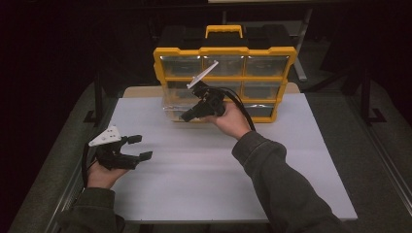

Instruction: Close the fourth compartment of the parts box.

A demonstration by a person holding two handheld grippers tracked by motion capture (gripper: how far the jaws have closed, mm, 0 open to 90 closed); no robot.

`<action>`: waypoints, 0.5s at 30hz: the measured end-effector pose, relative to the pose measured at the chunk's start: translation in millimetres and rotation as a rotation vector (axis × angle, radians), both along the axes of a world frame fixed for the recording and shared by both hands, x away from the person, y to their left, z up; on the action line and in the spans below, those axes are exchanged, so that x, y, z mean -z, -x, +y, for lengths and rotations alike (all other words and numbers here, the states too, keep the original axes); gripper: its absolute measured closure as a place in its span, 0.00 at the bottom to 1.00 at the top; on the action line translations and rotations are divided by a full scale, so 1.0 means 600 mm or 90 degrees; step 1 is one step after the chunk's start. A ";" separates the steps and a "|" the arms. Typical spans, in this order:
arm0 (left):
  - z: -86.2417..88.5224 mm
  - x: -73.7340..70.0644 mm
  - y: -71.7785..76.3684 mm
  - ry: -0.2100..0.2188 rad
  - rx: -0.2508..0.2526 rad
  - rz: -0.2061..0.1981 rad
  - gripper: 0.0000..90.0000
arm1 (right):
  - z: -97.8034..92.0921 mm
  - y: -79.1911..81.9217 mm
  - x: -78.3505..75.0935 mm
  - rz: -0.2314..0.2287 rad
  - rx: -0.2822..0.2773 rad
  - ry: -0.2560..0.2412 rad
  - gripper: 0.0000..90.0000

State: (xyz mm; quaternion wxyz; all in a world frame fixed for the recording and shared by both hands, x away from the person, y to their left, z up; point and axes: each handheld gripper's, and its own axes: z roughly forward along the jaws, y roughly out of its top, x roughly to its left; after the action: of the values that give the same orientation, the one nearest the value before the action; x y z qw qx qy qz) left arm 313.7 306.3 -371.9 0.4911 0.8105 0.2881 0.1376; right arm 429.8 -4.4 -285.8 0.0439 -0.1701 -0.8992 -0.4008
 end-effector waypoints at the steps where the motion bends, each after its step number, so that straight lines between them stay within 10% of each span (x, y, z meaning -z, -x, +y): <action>1: 0.000 0.000 0.000 0.000 0.000 -0.001 0.24 | 0.003 -0.001 0.001 -0.001 -0.001 0.001 0.99; 15: -0.001 -0.001 0.002 0.003 0.002 -0.003 0.24 | 0.020 -0.007 0.014 -0.014 0.014 0.026 0.99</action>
State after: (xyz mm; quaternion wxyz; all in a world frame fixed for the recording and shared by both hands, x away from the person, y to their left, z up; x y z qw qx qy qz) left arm 312.6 305.6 -371.5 0.4939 0.8096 0.2857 0.1382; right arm 434.2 7.8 -294.1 0.0263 -0.1766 -0.9056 -0.3848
